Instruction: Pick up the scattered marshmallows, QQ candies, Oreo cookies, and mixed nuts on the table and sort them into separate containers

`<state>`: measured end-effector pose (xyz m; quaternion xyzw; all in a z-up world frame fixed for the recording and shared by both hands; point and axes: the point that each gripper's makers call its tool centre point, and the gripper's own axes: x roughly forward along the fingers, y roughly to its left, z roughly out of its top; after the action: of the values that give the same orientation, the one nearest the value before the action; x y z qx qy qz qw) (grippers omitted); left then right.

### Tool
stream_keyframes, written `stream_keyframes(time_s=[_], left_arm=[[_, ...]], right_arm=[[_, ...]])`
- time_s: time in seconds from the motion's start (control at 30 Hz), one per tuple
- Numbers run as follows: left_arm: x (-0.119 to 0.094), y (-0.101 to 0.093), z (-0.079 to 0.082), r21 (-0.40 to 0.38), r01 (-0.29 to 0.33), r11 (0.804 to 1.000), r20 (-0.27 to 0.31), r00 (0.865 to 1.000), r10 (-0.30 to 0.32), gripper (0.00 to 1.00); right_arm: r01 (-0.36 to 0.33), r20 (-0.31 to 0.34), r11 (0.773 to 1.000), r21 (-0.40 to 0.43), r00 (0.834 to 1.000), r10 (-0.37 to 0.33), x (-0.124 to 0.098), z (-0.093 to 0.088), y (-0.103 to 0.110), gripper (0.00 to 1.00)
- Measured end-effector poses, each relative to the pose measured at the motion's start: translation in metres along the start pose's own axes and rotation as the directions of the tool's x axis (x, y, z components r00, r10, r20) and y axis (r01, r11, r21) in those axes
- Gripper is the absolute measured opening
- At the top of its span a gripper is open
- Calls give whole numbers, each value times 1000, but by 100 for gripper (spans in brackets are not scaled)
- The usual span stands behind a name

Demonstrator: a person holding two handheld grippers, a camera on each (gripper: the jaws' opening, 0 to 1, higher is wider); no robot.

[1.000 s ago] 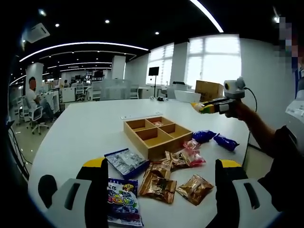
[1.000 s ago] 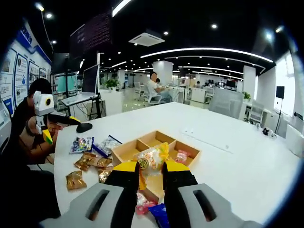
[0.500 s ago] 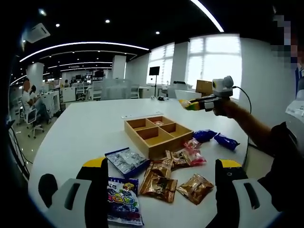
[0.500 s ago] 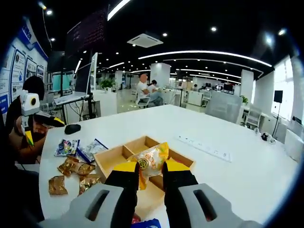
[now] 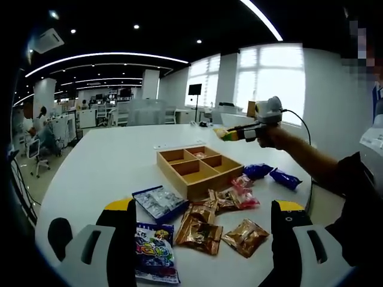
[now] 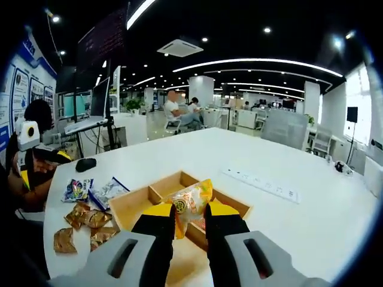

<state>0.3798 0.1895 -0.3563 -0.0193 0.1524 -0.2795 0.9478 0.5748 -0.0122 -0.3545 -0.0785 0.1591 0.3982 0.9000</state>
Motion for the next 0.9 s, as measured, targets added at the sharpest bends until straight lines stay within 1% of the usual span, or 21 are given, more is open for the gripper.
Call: stream_keyframes(time_s=[0.23,0.4,0.5,0.7,0.9], left_arm=[[-1,-1,-1,-3,-1,1000,0,1000,1,97],[-2,-2,-1,-3,-1,1000,2,1000,1,97],[-2,-2,-1,-2,-3,1000,1,1000,3,97],[-4,-1,-1,-2,-7,1000,3,1000,7,97],[-6,0,-2,-4,-14,1000,4,1000,14,97]], right_arm=[[-12,-33,999,34,999,13,21,-8,-5,16],[-29,-34,997,73,999,31,36,-10,-11,16],[-33,-36,996,79,999,36,44,-11,-13,16],[-24,-73,996,89,997,31,59,-27,-18,17],[-43,-89,991,129,995,54,68,-36,-18,17]])
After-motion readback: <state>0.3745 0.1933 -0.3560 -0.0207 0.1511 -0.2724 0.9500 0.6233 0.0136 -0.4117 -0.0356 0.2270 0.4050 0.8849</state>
